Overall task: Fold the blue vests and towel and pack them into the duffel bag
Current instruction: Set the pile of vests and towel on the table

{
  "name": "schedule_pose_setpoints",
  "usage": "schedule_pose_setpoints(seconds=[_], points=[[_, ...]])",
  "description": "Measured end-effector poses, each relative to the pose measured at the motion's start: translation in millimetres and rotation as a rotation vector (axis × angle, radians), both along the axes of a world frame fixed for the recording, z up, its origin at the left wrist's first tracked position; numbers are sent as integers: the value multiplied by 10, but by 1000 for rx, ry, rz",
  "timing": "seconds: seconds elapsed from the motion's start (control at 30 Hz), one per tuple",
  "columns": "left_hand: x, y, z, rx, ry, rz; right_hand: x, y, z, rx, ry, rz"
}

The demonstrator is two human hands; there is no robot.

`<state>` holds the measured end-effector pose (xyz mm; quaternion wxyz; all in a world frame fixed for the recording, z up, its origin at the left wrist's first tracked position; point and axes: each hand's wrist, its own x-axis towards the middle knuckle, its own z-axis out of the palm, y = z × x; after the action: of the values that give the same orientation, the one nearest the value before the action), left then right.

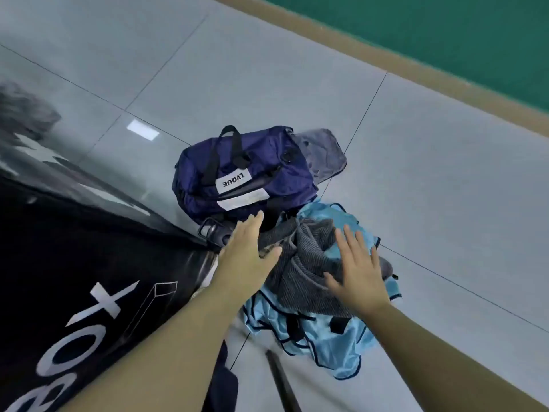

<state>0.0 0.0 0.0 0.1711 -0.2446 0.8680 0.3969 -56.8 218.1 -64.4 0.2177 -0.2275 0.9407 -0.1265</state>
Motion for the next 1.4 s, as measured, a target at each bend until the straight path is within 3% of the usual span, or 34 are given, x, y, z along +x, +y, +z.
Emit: schedule_pose_setpoints(seconds=[0.13,0.27,0.5,0.8,0.93,1.0,1.23,1.4], points=[[-80,84,-314,53,-114,-92,105,160,-303,133,-126,-138],[-46,101,-646,43,-116,-130,52,217,-600,131,-128,-299],[-13,-20,-1138,48,-137,-54,-159,135,-1041,176,-187,-564],[-307,251,-1758,218,-223,252,-146,219,-1476,150,-377,-956],[-375,348,-2067,258,-402,571,-72,278,-1698,100,-436,-1073],[-367,374,-2208,249,-464,624,-83,296,-1787,82,-435,-1081],[-286,320,-2609,245,-435,457,-178,728,-1902,-139,-559,-835],[-238,190,-2703,415,-447,388,-319,1080,-1908,-17,-603,-621]])
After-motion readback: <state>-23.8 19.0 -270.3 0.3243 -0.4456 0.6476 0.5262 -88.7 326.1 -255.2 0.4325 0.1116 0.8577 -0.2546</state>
